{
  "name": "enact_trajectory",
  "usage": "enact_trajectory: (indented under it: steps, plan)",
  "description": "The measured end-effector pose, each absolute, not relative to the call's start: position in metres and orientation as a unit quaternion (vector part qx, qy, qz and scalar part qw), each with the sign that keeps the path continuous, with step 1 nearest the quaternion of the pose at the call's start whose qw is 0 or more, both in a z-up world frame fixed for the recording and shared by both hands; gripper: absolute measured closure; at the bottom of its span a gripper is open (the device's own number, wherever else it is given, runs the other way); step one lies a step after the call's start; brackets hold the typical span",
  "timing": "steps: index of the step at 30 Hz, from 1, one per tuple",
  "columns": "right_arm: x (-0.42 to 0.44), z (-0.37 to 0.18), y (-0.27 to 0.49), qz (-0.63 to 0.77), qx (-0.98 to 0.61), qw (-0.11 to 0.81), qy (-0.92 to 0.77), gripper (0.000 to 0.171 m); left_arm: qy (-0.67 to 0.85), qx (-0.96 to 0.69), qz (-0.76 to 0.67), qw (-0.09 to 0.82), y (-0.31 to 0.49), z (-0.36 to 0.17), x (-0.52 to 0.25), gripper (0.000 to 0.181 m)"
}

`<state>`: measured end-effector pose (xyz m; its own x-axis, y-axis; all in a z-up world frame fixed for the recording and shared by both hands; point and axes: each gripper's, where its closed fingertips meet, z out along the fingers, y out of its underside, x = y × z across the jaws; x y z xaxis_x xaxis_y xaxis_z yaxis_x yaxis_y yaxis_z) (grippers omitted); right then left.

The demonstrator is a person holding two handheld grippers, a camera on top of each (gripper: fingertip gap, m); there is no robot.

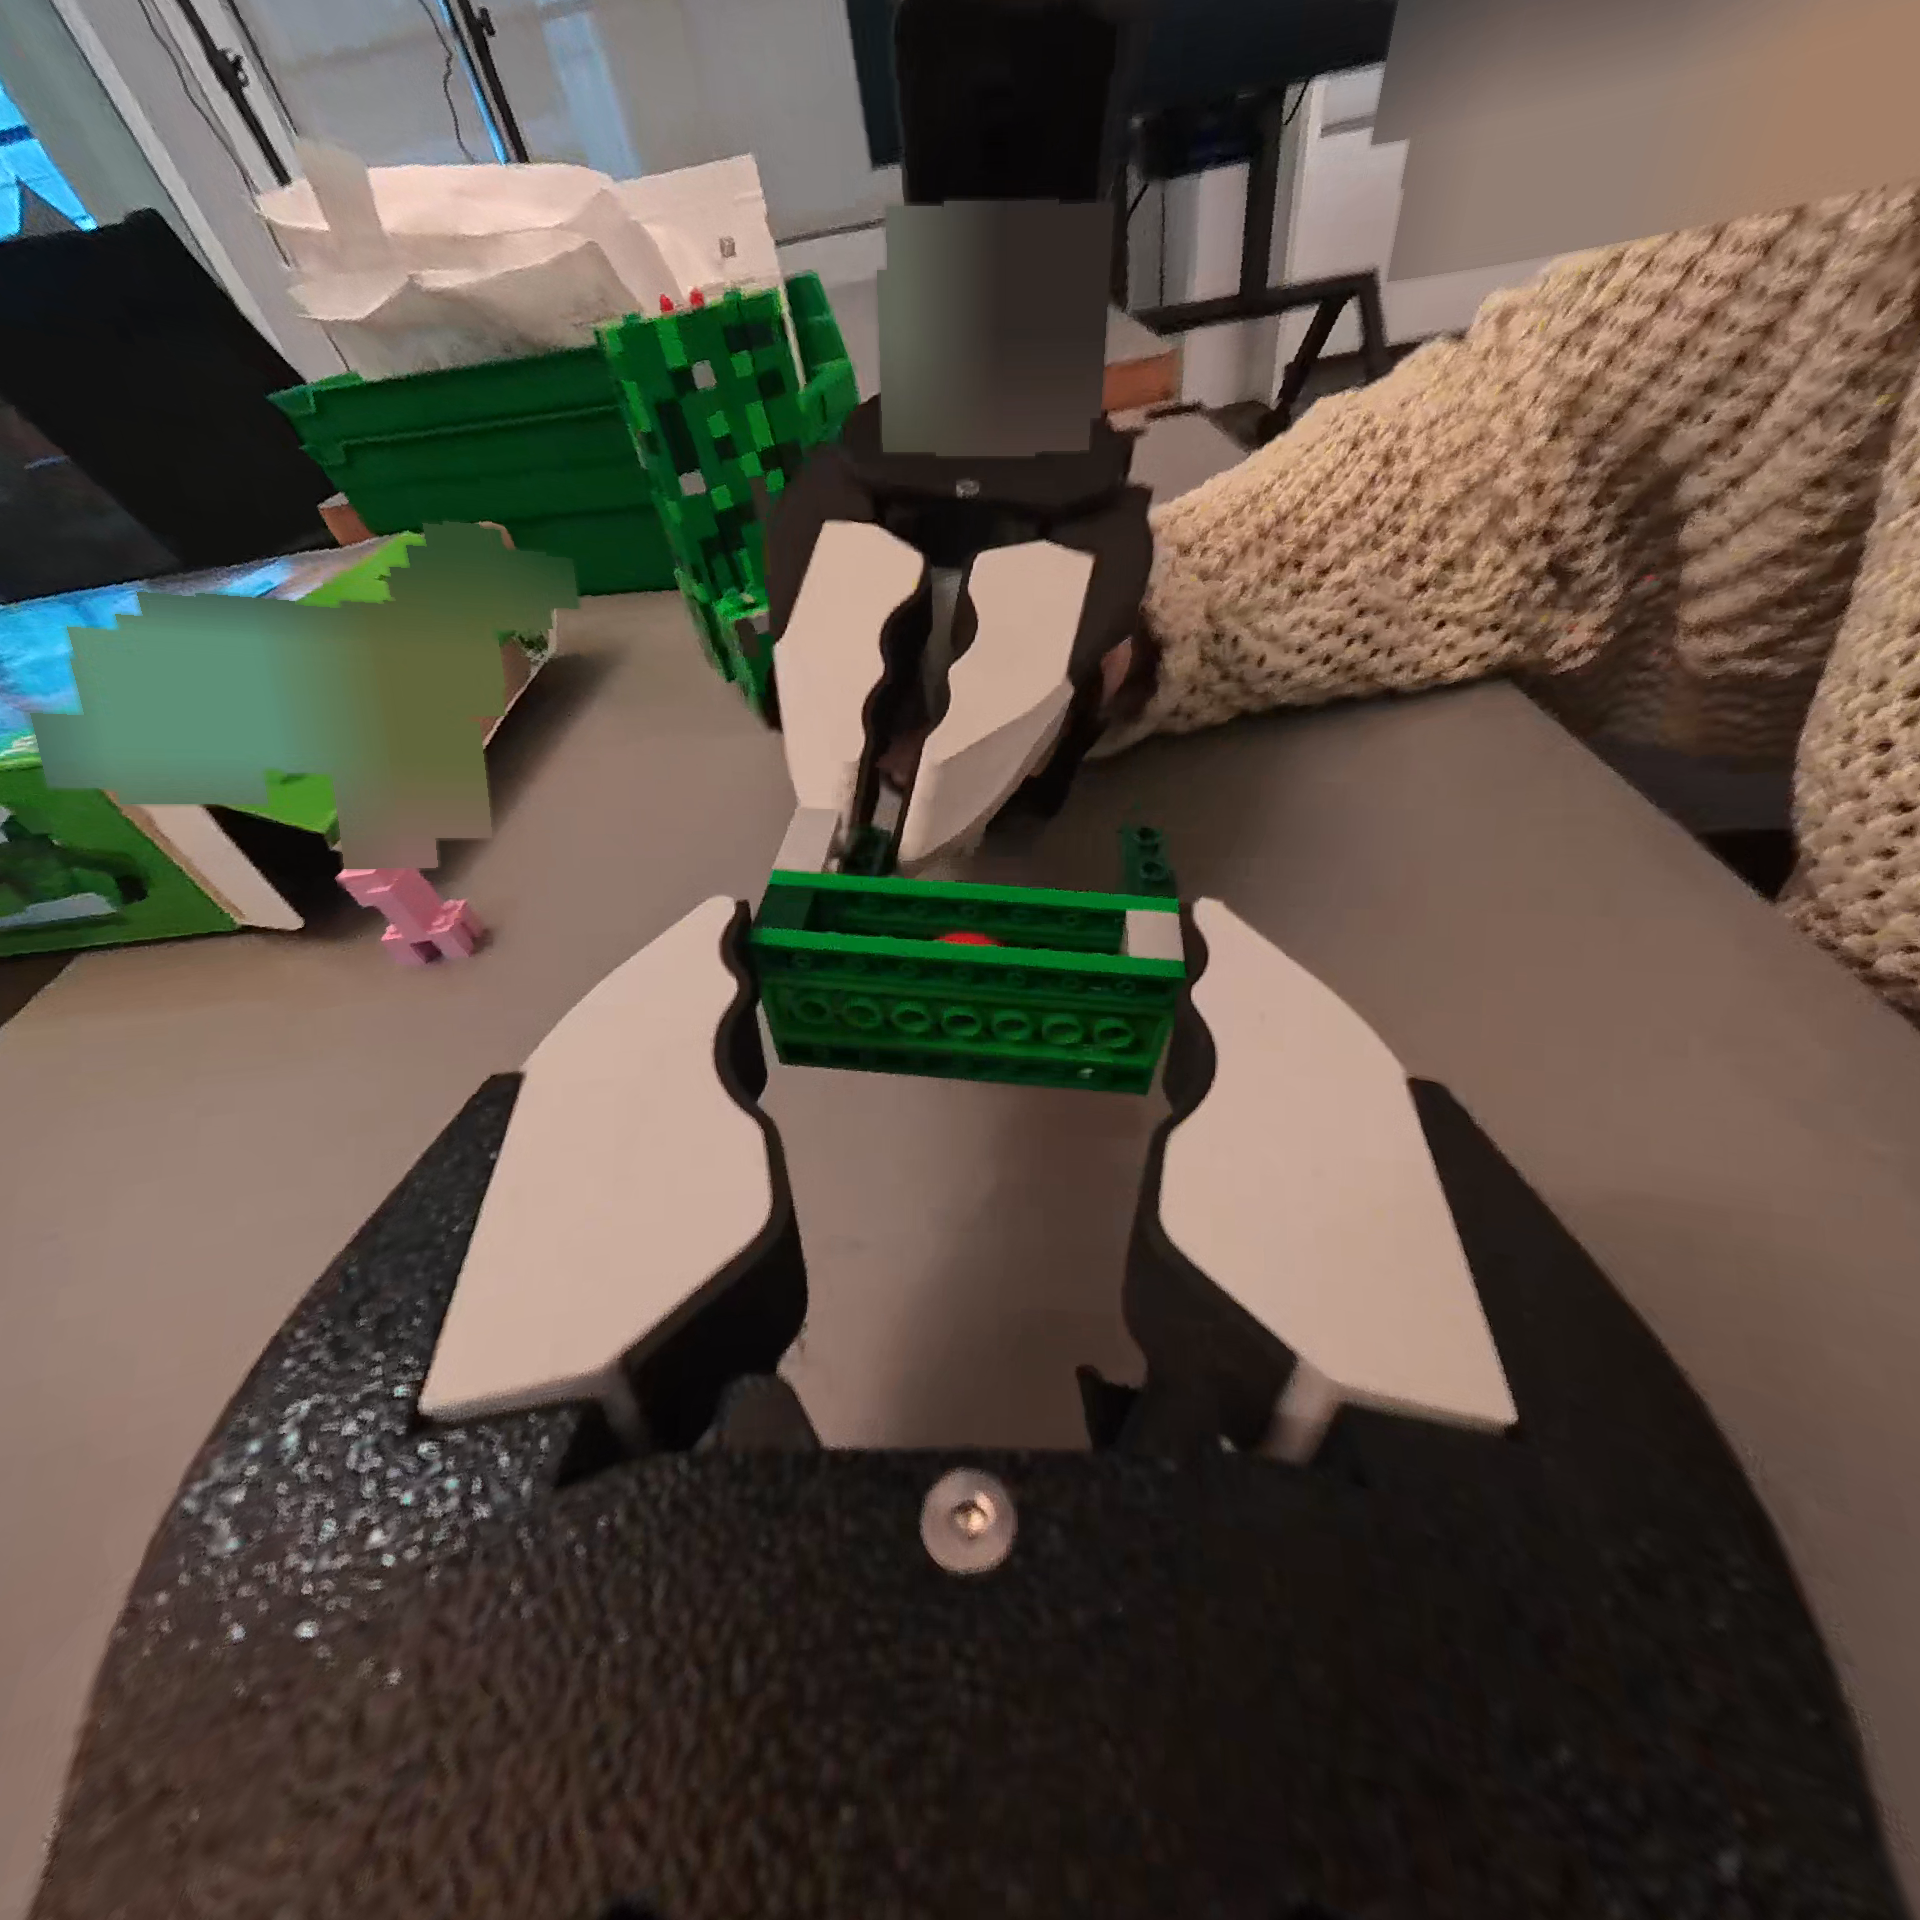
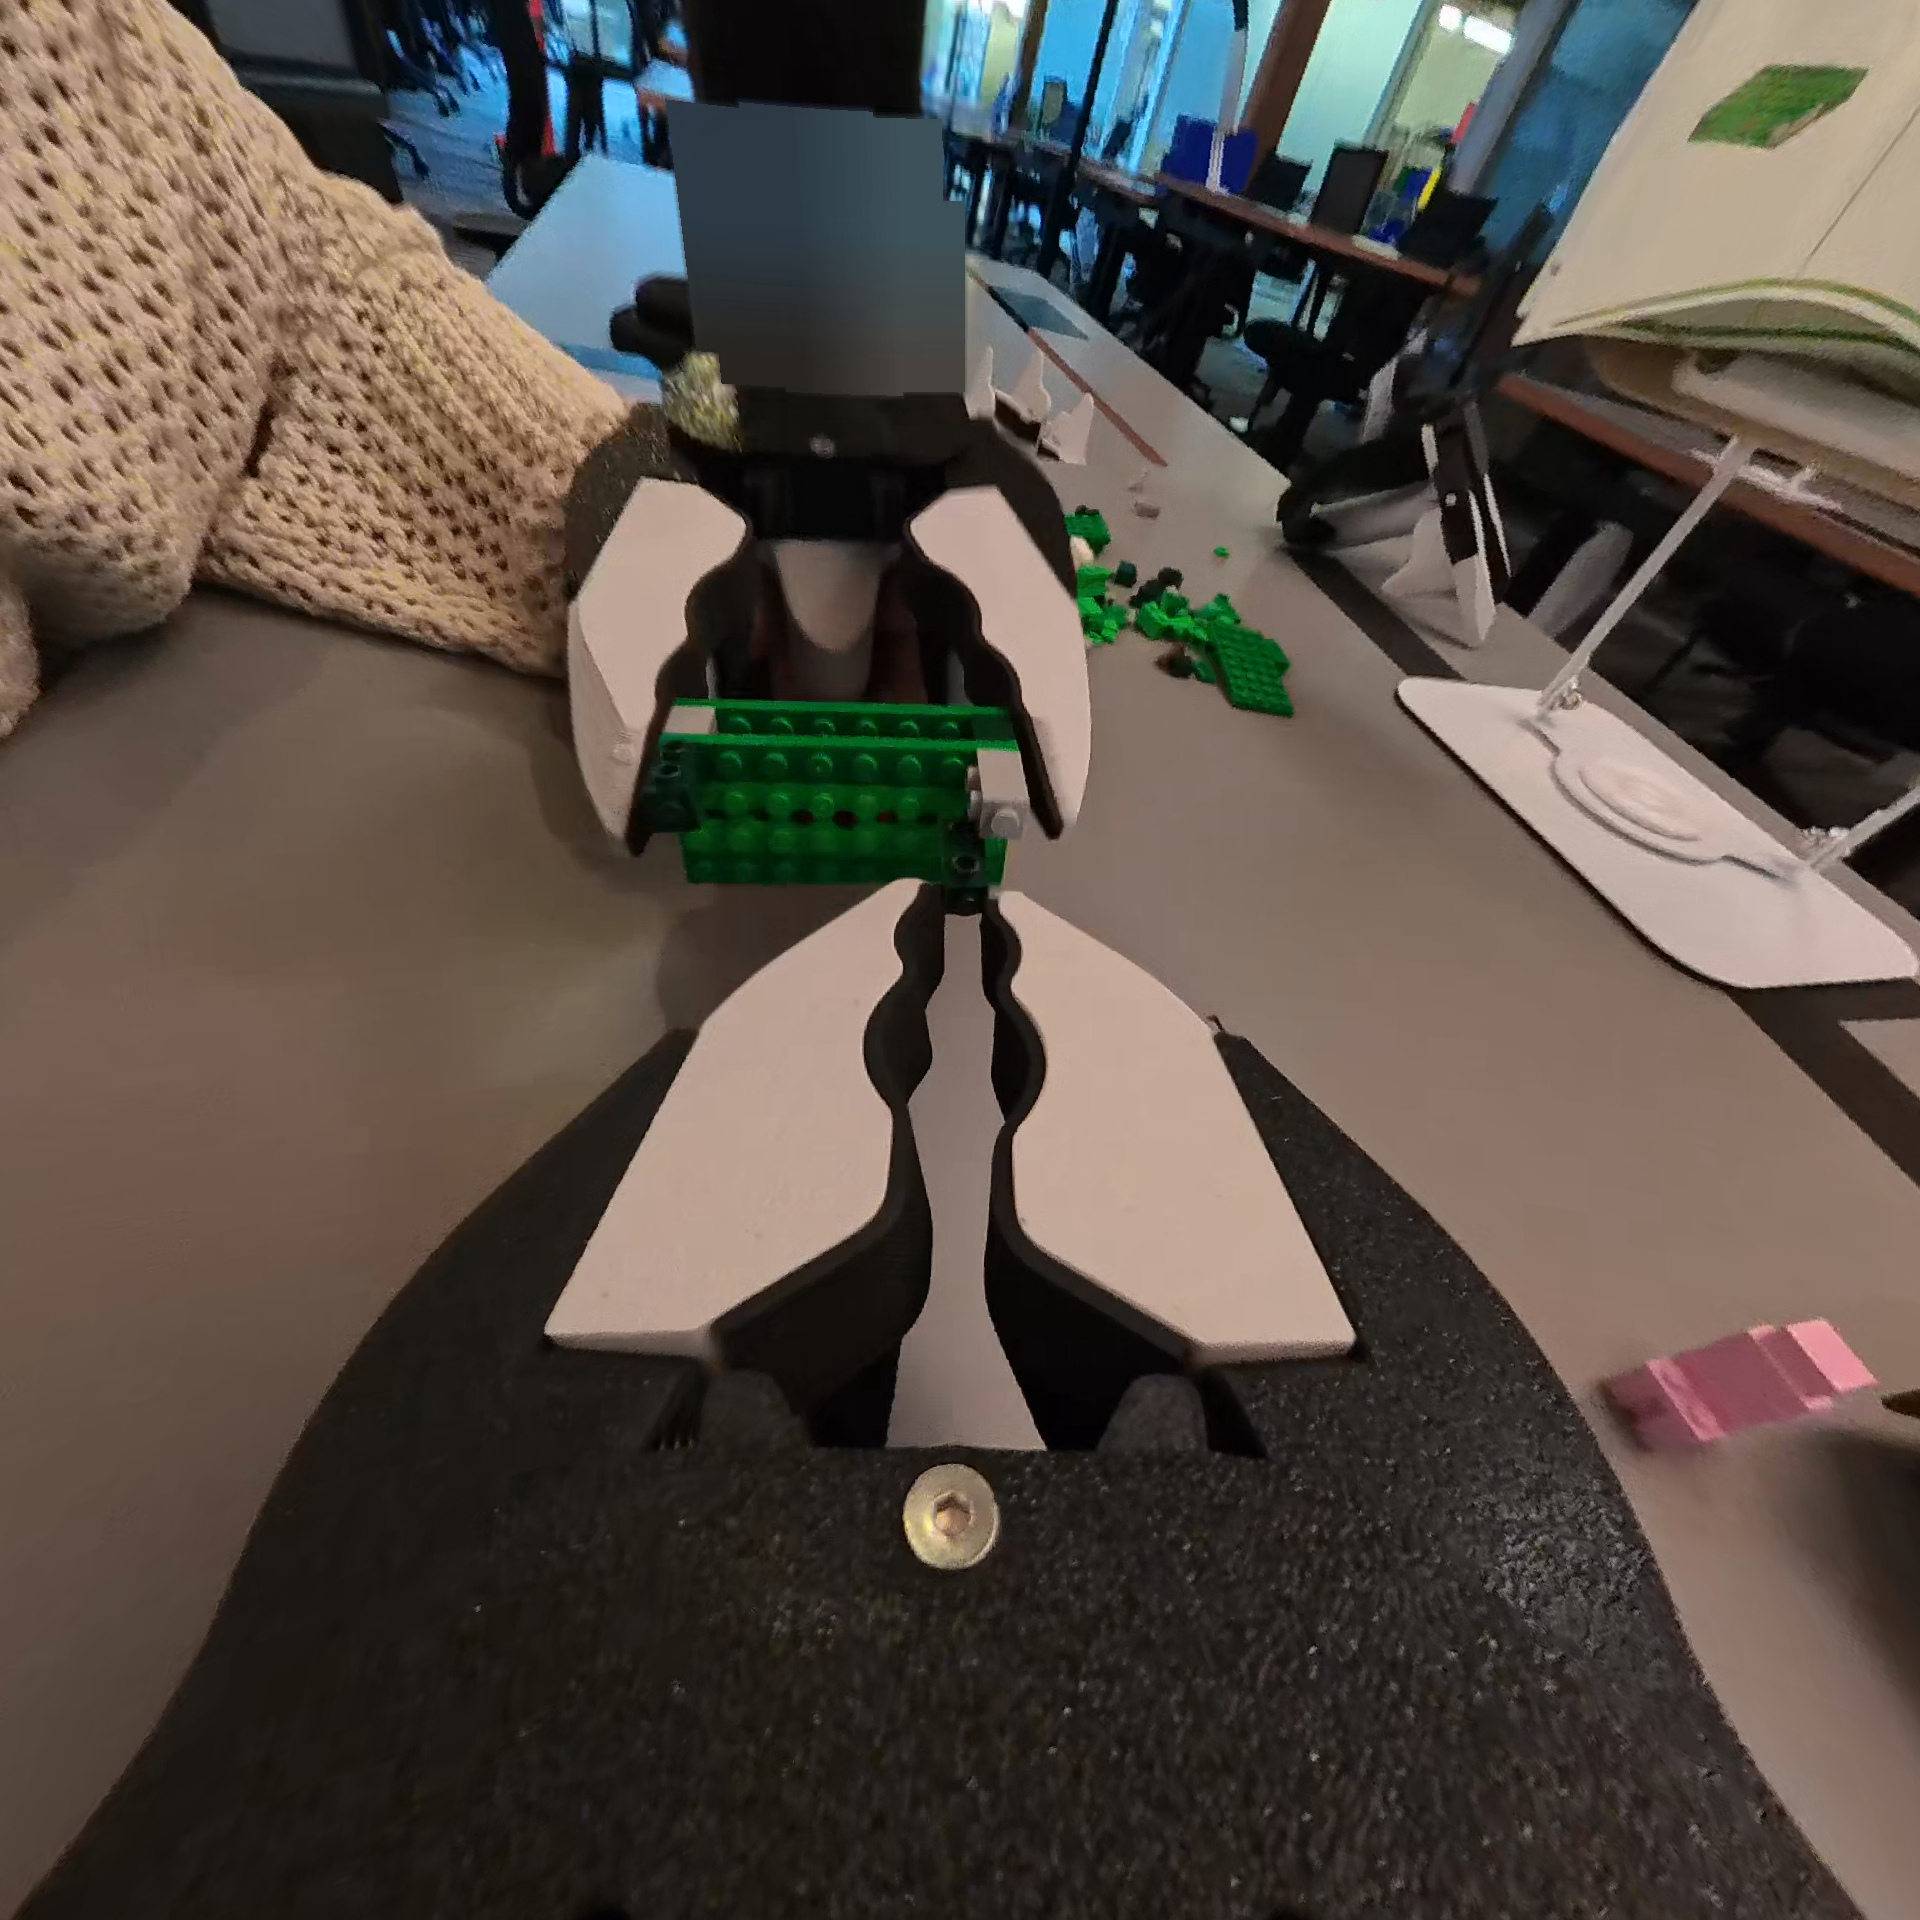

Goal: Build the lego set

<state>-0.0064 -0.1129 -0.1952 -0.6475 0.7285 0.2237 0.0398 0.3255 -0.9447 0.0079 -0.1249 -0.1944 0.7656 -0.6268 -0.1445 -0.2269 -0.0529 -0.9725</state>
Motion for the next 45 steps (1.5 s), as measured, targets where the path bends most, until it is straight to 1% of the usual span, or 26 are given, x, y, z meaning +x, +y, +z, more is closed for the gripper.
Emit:
enact_trajectory:
  steps: [7,10,11,13,14,19,24,26,28,30,32,34,36,40,41,45]
  plan:
    - [0.002,-0.253,-0.093,0.395,-0.300,0.229,-0.838,0.164,0.332,-0.751,-0.072,0.567,-0.122,-0.223,-0.007,0.106]
    - [0.004,-0.262,-0.090,0.366,-0.304,0.215,-0.853,0.164,0.335,-0.755,-0.066,0.560,-0.125,-0.225,-0.007,0.106]
    - [0.005,-0.262,-0.090,0.369,-0.309,0.208,-0.852,0.164,0.334,-0.756,-0.067,0.558,-0.126,-0.225,-0.008,0.106]
    - [0.006,-0.262,-0.088,0.374,-0.317,0.197,-0.849,0.156,0.331,-0.758,-0.072,0.557,-0.129,-0.225,-0.009,0.106]
    - [0.007,-0.261,-0.088,0.377,-0.313,0.199,-0.849,0.155,0.331,-0.759,-0.073,0.556,-0.131,-0.224,-0.010,0.106]
    - [0.004,-0.259,-0.088,0.386,-0.299,0.197,-0.850,0.154,0.336,-0.763,-0.075,0.548,-0.139,-0.226,-0.011,0.106]
    - [0.001,-0.264,-0.088,0.387,-0.321,0.156,-0.850,0.155,0.346,-0.764,-0.070,0.540,-0.144,-0.228,-0.011,0.106]
    - [0.000,-0.264,-0.089,0.387,-0.322,0.157,-0.849,0.157,0.348,-0.765,-0.068,0.538,-0.145,-0.228,-0.011,0.106]
    - [-0.001,-0.264,-0.091,0.385,-0.320,0.160,-0.851,0.164,0.348,-0.765,-0.067,0.537,-0.145,-0.229,-0.011,0.106]
    - [-0.002,-0.263,-0.094,0.383,-0.314,0.169,-0.852,0.165,0.348,-0.766,-0.066,0.537,-0.145,-0.229,-0.011,0.106]
    - [-0.009,-0.240,-0.100,0.436,-0.286,0.226,-0.823,0.165,0.347,-0.764,-0.065,0.540,-0.145,-0.228,-0.012,0.106]
    - [-0.010,-0.215,-0.102,0.495,-0.280,0.250,-0.783,0.166,0.343,-0.759,-0.072,0.549,-0.146,-0.225,-0.013,0.106]
    - [-0.010,-0.211,-0.100,0.504,-0.269,0.275,-0.774,0.166,0.336,-0.753,-0.089,0.559,-0.147,-0.220,-0.013,0.106]
    - [-0.010,-0.208,-0.110,0.519,-0.250,0.288,-0.765,0.167,0.336,-0.748,-0.116,0.561,-0.150,-0.217,-0.012,0.106]
    - [-0.010,-0.208,-0.111,0.521,-0.246,0.289,-0.765,0.171,0.342,-0.748,-0.115,0.557,-0.150,-0.219,-0.010,0.106]
    - [-0.009,-0.211,-0.113,0.511,-0.236,0.287,-0.775,0.171,0.364,-0.749,-0.102,0.544,-0.152,-0.225,-0.006,0.106]
